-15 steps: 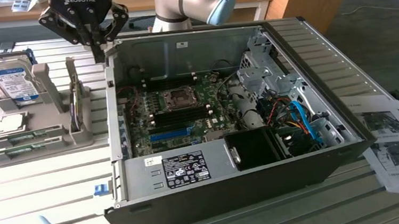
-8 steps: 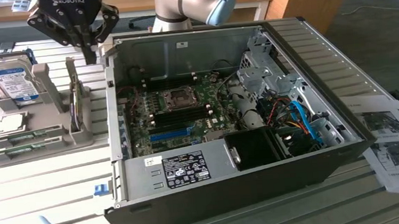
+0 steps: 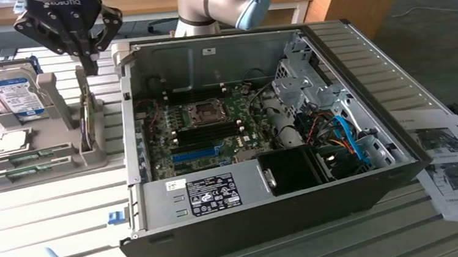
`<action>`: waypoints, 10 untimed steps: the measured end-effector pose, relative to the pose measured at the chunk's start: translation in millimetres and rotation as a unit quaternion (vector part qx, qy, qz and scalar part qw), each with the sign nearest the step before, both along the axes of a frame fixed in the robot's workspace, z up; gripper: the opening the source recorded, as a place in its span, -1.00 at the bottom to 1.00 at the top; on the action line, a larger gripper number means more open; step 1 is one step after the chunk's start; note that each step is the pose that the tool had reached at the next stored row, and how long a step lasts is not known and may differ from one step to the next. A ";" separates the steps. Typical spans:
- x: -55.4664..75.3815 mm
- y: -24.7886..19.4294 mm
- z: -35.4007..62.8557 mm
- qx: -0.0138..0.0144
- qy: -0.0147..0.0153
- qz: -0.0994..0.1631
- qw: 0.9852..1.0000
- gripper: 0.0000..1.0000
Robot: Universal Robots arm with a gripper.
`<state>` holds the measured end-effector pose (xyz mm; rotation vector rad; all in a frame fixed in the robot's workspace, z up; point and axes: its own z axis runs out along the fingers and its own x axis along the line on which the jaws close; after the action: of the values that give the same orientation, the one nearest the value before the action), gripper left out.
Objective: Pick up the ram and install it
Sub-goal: 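Reach for the ram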
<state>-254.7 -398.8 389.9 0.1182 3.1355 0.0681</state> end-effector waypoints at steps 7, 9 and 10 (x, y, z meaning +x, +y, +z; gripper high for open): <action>-16.5 0.0 -0.5 0.000 0.002 0.000 1.000 -0.81; -21.2 0.0 -0.7 0.000 0.002 0.000 1.000 -0.81; -23.6 0.0 -0.7 0.000 0.003 0.000 1.000 -0.81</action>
<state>-278.3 -398.9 389.2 0.1184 3.1405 0.0678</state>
